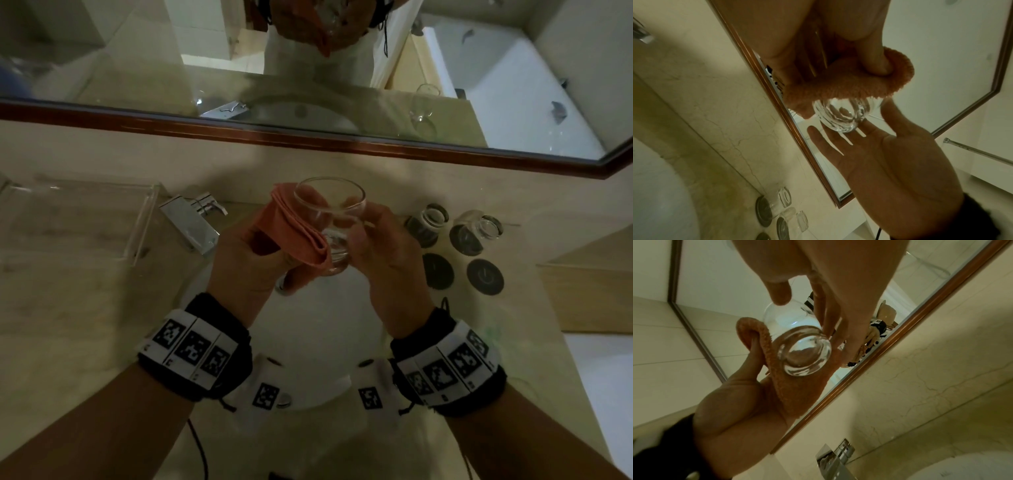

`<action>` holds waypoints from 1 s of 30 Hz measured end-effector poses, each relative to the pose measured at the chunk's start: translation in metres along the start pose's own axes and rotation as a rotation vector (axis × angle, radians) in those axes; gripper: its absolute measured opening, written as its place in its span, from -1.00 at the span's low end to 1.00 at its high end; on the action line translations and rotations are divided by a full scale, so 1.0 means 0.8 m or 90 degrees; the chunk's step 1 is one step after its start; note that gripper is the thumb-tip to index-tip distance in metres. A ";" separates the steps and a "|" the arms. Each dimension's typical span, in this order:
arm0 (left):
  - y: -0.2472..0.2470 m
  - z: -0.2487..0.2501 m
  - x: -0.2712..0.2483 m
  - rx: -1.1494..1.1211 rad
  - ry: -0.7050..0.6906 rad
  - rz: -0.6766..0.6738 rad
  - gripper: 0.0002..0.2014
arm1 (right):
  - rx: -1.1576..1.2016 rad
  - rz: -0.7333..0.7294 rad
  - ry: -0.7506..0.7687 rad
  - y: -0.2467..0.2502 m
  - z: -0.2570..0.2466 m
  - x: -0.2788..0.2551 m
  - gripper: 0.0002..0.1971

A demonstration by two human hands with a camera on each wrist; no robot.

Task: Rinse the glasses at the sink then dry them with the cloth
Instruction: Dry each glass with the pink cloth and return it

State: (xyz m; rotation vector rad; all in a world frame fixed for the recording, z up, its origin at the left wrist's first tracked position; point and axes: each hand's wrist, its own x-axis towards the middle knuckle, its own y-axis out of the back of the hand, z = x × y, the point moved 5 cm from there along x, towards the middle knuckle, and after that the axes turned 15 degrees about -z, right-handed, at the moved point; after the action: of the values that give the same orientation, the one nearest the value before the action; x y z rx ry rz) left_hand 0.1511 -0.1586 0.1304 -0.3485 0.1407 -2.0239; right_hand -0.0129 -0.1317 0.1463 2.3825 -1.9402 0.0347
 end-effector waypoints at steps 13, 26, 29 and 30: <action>-0.011 0.001 -0.001 0.058 -0.009 0.012 -0.60 | 0.027 0.003 -0.027 0.002 0.002 -0.005 -0.62; -0.016 0.008 -0.006 0.078 -0.015 0.019 -0.57 | 0.055 0.000 -0.019 0.007 -0.004 -0.011 -0.64; -0.022 0.012 -0.011 0.074 -0.007 0.015 -0.60 | -0.019 0.016 -0.046 0.008 -0.007 -0.010 -0.37; -0.023 0.013 -0.011 0.072 -0.011 0.011 -0.62 | -0.019 0.016 -0.046 0.011 -0.006 -0.009 -0.37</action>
State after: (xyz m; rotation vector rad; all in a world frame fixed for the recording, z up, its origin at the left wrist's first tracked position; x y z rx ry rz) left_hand 0.1421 -0.1416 0.1431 -0.2926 0.0179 -2.0022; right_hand -0.0228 -0.1257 0.1514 2.3728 -1.9875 -0.0794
